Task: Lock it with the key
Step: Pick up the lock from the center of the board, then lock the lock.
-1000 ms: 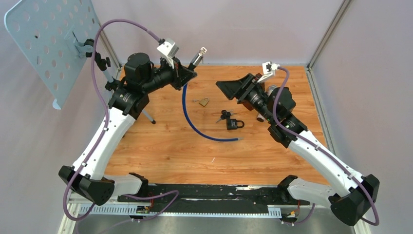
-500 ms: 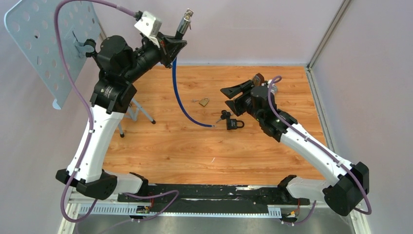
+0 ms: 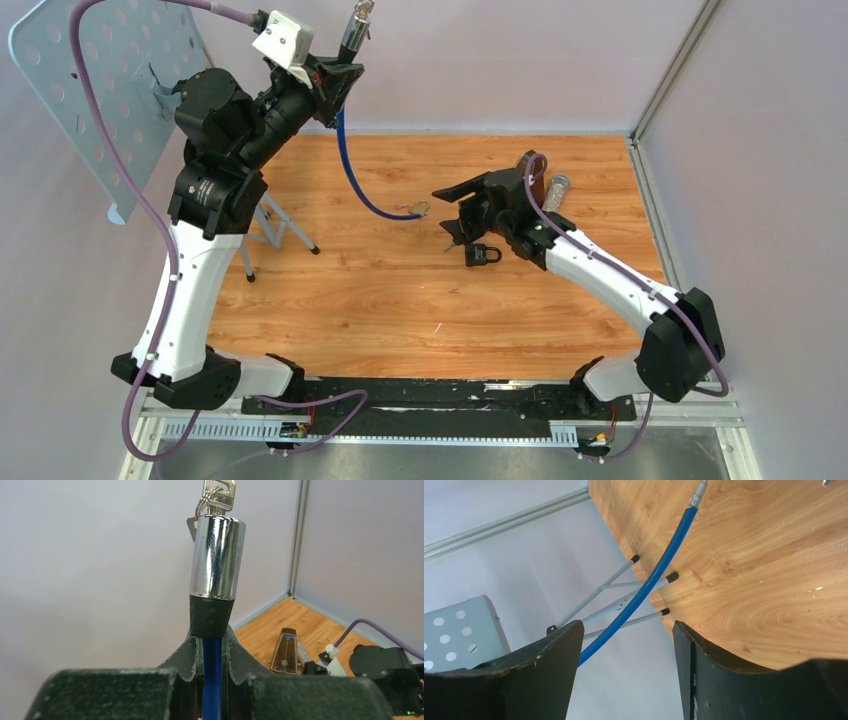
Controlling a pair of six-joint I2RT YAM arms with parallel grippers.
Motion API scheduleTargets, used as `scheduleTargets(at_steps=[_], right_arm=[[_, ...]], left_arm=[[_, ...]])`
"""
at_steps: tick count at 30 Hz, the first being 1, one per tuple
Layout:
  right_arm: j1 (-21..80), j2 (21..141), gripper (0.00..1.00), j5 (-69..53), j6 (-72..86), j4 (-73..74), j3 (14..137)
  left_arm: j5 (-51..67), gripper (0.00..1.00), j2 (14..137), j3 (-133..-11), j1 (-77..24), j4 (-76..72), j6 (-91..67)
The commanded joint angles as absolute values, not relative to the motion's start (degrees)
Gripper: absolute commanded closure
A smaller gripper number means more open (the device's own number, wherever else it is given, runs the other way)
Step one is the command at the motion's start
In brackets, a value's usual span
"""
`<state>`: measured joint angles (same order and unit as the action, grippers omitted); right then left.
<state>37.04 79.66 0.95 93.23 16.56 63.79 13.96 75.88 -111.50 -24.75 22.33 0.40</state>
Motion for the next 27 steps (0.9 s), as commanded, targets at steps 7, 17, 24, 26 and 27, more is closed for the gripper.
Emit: scheduleTargets(at_steps=[7, 17, 24, 26, 27], right_arm=[[37.3, 92.5, 0.38, -13.0, 100.6, 11.7, 68.5], [40.2, 100.6, 0.39, -19.7, 105.1, 10.7, 72.5], [40.7, 106.0, 0.44, -22.0, 107.3, 9.7, 76.2], [40.5, 106.8, 0.50, -21.4, 107.6, 9.1, 76.6], [40.4, 107.2, 0.55, -21.5, 107.7, 8.9, 76.8]], left_arm=[[13.8, 1.00, 74.6, -113.0, -24.7, 17.5, 0.6], [15.4, 1.00, 74.7, -111.7, -24.7, 15.4, -1.6], [15.7, 1.00, 74.3, -111.2, -24.7, 15.2, -1.5], [15.6, 1.00, 74.1, -111.2, -24.7, 15.4, -1.5], [15.7, 1.00, 74.1, -111.2, -24.7, 15.5, -1.5]])
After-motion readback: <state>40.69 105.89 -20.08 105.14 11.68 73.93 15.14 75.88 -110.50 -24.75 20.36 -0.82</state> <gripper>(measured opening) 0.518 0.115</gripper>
